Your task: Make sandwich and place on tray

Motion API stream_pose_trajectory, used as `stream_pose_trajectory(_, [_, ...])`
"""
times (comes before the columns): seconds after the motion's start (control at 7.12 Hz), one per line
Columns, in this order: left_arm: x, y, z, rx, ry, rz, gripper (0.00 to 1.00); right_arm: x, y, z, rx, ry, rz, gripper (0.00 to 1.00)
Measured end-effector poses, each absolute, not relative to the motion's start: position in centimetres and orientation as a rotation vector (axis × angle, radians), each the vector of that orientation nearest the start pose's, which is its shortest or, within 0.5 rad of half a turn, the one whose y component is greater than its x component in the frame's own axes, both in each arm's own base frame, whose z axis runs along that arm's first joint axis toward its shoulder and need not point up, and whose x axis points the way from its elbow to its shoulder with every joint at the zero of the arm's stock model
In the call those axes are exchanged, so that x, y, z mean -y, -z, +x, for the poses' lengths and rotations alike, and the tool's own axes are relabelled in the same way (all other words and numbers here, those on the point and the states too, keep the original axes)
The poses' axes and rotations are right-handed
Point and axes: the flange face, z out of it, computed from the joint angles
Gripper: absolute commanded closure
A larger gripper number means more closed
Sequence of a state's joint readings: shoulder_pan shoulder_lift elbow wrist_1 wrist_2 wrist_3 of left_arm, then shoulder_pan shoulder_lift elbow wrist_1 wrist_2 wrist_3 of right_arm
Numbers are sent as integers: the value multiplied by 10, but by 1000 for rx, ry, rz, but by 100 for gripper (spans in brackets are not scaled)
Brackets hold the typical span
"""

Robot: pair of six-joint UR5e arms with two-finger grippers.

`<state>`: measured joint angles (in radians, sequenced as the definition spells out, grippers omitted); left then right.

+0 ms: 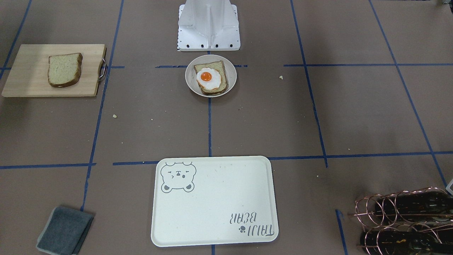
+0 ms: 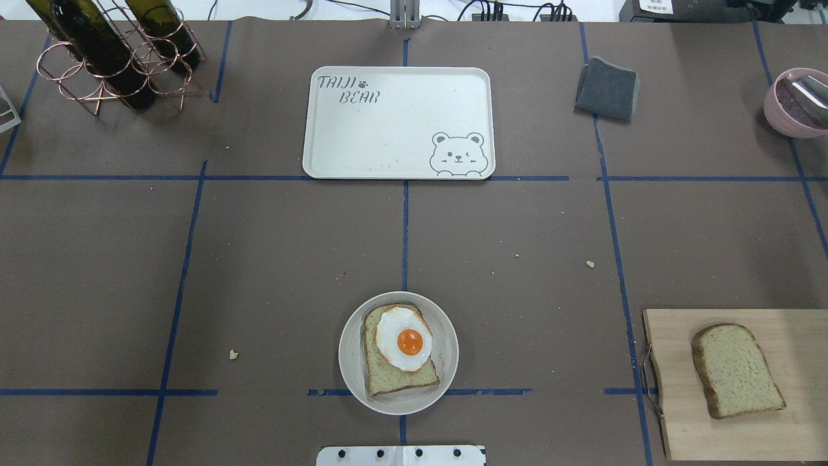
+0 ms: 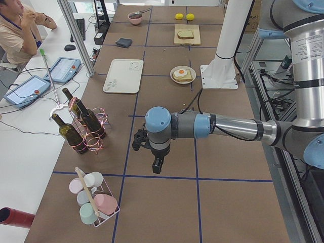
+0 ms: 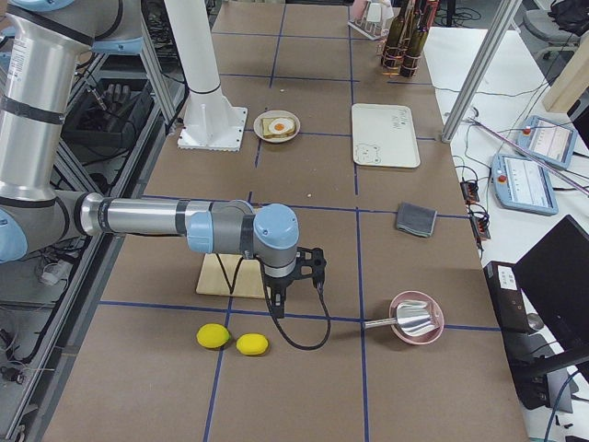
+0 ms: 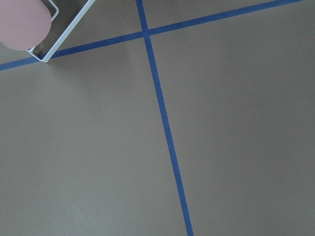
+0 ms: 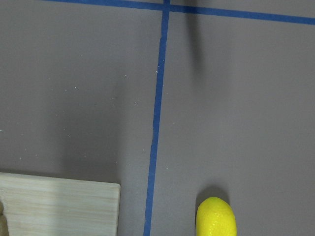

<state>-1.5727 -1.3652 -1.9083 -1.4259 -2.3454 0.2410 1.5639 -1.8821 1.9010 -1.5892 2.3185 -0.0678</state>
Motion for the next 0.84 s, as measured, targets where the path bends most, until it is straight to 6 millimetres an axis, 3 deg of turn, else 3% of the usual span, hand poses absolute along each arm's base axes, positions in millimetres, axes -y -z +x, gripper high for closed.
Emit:
stream_pose_trajectory(0.56, [398, -593, -65, -772, -226, 92, 0, 380, -596, 53, 838, 93, 182, 0])
stream_pose_trajectory(0.7, [398, -593, -65, -772, -226, 93, 0, 382, -582, 35, 883, 121, 218, 0])
stream_pose_trajectory(0.84, [398, -593, -65, -772, -226, 93, 0, 380, -573, 5, 921, 137, 221, 0])
